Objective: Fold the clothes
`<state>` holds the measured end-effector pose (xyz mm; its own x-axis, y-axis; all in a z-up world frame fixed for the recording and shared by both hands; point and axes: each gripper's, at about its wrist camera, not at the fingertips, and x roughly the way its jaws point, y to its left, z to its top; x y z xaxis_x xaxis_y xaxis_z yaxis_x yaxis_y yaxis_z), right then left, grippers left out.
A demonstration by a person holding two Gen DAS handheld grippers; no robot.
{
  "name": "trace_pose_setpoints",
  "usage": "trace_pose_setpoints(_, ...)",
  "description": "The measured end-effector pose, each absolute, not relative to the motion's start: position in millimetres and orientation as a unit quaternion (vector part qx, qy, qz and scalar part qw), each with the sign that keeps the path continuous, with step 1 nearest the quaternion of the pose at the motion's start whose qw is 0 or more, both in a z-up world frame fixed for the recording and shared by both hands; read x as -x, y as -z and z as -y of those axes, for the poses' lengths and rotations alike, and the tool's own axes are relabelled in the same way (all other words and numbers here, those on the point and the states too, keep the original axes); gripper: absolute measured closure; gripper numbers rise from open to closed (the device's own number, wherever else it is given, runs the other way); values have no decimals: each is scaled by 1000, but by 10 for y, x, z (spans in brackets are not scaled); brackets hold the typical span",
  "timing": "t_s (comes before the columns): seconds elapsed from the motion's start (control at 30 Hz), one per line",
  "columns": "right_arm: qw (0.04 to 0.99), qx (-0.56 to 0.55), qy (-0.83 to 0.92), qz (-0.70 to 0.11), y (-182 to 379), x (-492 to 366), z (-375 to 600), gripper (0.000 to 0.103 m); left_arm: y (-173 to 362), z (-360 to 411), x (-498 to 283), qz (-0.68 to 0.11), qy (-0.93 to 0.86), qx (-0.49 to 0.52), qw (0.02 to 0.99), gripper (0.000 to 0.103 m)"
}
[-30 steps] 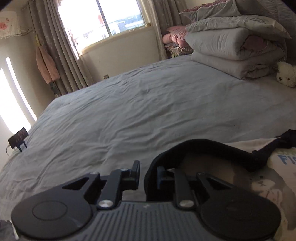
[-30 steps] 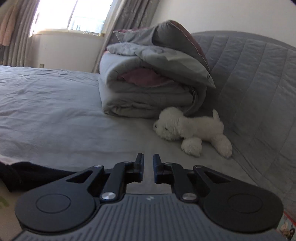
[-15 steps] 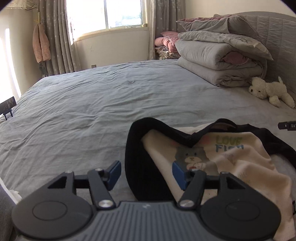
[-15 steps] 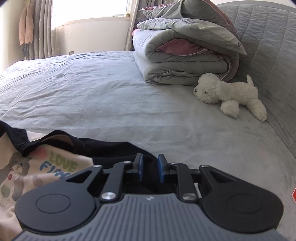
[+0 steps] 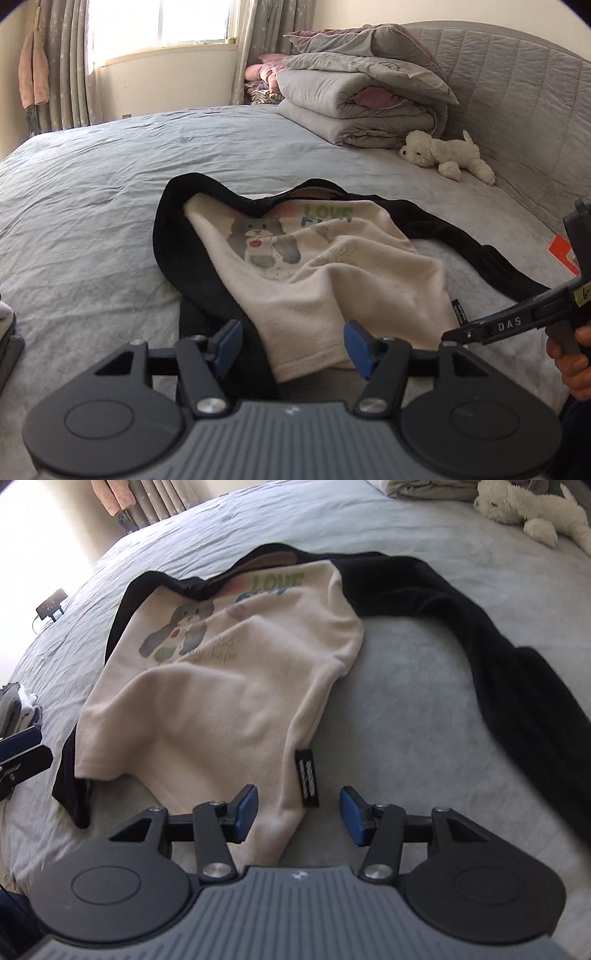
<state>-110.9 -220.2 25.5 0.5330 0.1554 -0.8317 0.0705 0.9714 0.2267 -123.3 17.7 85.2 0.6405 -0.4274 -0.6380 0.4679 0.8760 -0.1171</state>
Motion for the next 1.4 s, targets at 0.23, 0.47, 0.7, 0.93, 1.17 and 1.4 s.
trace_pose_setpoints(0.23, 893, -74, -52, -441, -392, 1233, 1940, 96, -639, -133, 1292, -373, 275, -30, 886, 41)
trace_pose_setpoints(0.47, 920, -158, 30, -357, -928, 1650, 2787, 98, -437, -220, 1183, -376, 194, -116, 898, 26)
trace_pose_setpoints(0.7, 900, -141, 4, -413, -631, 1490, 2709, 95, -312, -129, 1151, -352, 167, -176, 904, 37)
trace_pose_setpoints(0.93, 906, -145, 18, -396, -623, 1434, 2755, 91, -632, -272, 1189, -310, 152, -141, 928, 97)
trace_pose_setpoints(1.17, 899, -175, 29, -401, -534, 1426, 2846, 91, -1346, -675, 899, -234, 98, -86, 963, 97)
trace_pose_setpoints(1.4, 898, -166, 28, -407, -463, 1387, 2779, 89, -2014, -1779, -173, -225, -106, 95, 964, 30)
